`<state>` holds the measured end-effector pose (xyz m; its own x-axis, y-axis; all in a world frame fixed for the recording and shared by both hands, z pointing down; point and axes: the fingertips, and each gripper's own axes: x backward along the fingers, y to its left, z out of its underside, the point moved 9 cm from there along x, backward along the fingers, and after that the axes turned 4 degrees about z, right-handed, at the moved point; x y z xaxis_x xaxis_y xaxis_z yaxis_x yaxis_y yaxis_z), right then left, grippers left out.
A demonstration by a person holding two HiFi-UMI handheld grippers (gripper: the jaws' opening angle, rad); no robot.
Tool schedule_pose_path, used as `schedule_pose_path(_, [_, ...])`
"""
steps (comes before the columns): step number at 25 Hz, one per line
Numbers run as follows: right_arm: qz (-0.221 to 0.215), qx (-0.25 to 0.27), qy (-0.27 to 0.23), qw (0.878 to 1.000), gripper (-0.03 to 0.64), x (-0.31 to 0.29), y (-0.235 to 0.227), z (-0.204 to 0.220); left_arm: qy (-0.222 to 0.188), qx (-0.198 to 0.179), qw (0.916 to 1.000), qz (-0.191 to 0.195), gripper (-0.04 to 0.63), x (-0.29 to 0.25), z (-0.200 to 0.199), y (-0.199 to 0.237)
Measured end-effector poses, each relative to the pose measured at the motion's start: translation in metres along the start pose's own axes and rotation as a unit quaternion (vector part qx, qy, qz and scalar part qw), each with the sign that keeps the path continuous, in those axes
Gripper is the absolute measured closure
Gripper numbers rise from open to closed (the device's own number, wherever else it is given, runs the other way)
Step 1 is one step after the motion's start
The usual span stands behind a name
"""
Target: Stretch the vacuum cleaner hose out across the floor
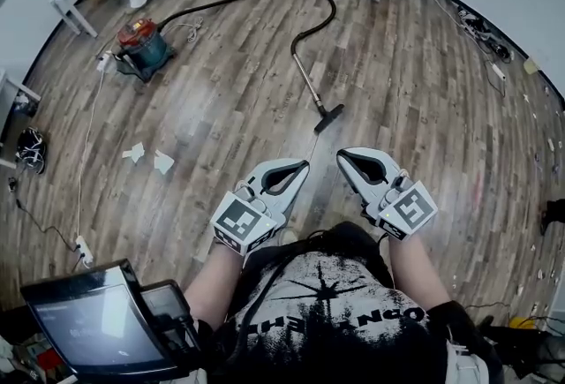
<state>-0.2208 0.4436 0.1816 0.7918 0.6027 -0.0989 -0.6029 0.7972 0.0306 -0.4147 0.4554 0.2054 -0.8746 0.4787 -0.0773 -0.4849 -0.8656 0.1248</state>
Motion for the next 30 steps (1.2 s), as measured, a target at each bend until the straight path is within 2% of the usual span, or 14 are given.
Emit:
schedule_pose_path(7, [0.006, 0.003, 0.014, 1.000, 0.614, -0.032, -0.024, 0.005, -0.002, 0.005, 1.0000, -0.005, 0.594, -0.001, 0.004, 0.036])
schedule_pose_path(12, [-0.004, -0.008, 0.015, 1.000, 0.614, -0.049, -0.057, 0.013, 0.003, 0.020, 0.9996, -0.018, 0.594, -0.023, 0.007, 0.064])
schedule_pose_path(18, [-0.020, -0.011, 0.001, 1.000, 0.614, -0.089, -0.136, 0.011, 0.009, 0.027, 0.9986, -0.045, 0.594, -0.069, -0.005, 0.121])
schedule_pose_path(25, [-0.078, 0.004, -0.027, 0.997, 0.614, -0.126, -0.240, -0.001, 0.005, 0.014, 0.9966, -0.081, 0.594, -0.150, -0.030, 0.193])
schedule_pose_path(30, [-0.089, 0.005, -0.038, 0.995, 0.614, -0.140, -0.318, -0.002, 0.009, 0.007, 0.9956, -0.093, 0.594, -0.211, -0.041, 0.237])
